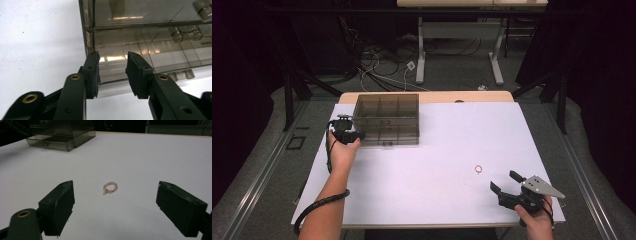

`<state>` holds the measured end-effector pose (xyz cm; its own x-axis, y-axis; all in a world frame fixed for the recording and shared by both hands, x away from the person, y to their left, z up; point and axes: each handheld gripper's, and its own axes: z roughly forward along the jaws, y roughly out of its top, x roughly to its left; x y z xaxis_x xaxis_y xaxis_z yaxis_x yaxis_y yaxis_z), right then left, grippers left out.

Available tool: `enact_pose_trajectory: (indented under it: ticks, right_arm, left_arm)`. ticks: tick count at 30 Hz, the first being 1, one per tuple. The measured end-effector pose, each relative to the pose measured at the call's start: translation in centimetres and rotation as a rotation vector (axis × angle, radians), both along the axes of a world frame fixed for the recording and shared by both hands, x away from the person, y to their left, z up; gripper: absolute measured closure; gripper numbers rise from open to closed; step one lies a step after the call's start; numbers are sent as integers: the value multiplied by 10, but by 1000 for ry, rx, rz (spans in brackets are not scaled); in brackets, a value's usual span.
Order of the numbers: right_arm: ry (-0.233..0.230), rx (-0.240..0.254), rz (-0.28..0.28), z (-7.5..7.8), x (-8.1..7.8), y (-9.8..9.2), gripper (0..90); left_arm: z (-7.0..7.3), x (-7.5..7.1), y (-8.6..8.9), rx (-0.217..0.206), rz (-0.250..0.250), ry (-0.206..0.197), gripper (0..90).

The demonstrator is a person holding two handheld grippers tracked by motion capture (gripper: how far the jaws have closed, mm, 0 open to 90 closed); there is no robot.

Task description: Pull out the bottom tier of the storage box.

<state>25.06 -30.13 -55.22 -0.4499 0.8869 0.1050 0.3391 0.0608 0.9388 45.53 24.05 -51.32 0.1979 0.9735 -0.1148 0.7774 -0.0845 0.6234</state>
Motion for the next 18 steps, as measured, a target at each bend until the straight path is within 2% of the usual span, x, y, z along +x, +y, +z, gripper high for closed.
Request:
enact_pose_trajectory:
  ticks: [3,4,11,14,18]
  right_arm:
    - [-3,0,-2,0,0,0,147]
    - [-1,2,1,0,0,0,147]
    - [0,3,1,0,0,0,147]
    - [0,1,1,0,0,0,147]
    - [-9,4,0,-1,0,0,147]
  left_arm:
    - [-2,2,0,0,11,1,648]
    - [-2,2,1,3,9,16,662]
    - [-8,5,3,-3,21,-3,671]
    - [-10,6,4,7,22,-15,666]
    - [-12,7,5,6,31,-8,668]
